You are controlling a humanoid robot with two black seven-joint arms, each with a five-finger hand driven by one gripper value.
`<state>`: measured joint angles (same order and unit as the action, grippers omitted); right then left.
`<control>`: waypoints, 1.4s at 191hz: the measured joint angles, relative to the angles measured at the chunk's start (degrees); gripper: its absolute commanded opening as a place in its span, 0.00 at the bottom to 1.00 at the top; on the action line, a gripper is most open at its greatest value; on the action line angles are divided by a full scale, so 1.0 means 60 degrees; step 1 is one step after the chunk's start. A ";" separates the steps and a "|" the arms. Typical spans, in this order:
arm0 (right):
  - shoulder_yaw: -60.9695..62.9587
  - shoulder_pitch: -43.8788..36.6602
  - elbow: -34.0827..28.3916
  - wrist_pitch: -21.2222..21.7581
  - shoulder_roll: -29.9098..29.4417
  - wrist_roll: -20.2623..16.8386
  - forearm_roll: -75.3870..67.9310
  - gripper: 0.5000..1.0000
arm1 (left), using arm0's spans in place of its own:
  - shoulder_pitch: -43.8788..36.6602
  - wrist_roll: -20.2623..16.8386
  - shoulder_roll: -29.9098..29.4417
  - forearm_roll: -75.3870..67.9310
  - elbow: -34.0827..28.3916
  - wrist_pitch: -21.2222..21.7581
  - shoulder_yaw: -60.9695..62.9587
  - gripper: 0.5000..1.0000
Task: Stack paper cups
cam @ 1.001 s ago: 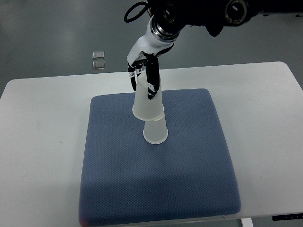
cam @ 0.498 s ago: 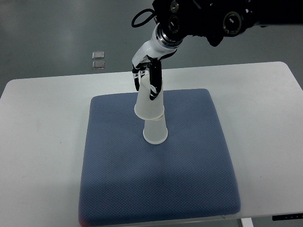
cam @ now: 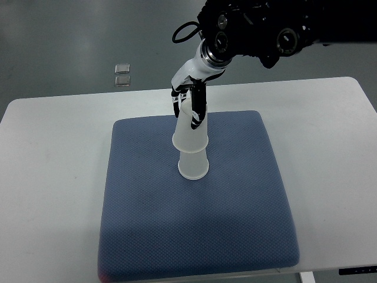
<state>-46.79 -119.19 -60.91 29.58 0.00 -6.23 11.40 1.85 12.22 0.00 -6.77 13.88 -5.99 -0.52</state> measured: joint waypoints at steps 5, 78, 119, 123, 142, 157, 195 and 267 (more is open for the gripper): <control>-0.0003 0.0012 0.0000 -0.0003 0.0000 0.0000 0.0001 0.40 | 0.0000 0.0000 0.0000 0.0000 0.0000 0.0000 0.0000 1.00; -0.0118 0.0263 0.0001 -0.0169 0.0000 0.0002 -0.0010 0.45 | 0.0000 0.0000 0.0000 0.0000 -0.0007 0.0000 -0.0014 1.00; -0.0127 0.0442 0.0001 -0.0325 0.0000 0.0008 -0.0010 0.55 | 0.0000 0.0000 0.0000 0.0000 -0.0008 -0.0007 -0.0010 1.00; -0.0127 0.0463 0.0001 -0.0354 0.0000 0.0008 -0.0010 0.56 | 0.0000 0.0000 0.0000 0.0000 -0.0009 -0.0008 -0.0011 1.00; -0.0127 0.0581 0.0001 -0.0490 0.0000 0.0009 -0.0018 0.57 | 0.0000 0.0000 0.0000 0.0000 -0.0013 -0.0007 -0.0015 1.00; -0.0128 0.0629 0.0001 -0.0552 0.0000 0.0012 -0.0026 0.57 | 0.0000 0.0000 0.0000 0.0000 -0.0014 -0.0007 -0.0016 1.00; -0.0128 0.0759 0.0001 -0.0662 0.0000 0.0014 -0.0051 0.58 | 0.0000 0.0000 0.0000 0.0000 -0.0015 0.0001 -0.0030 1.00; -0.0067 0.0836 0.0094 -0.0751 0.0000 0.0014 -0.0108 0.59 | 0.0000 0.0000 0.0000 0.0000 -0.0019 0.0003 -0.0030 1.00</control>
<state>-47.18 -114.17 -60.35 25.08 0.00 -6.15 10.75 1.84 12.22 0.00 -6.77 13.77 -5.97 -0.71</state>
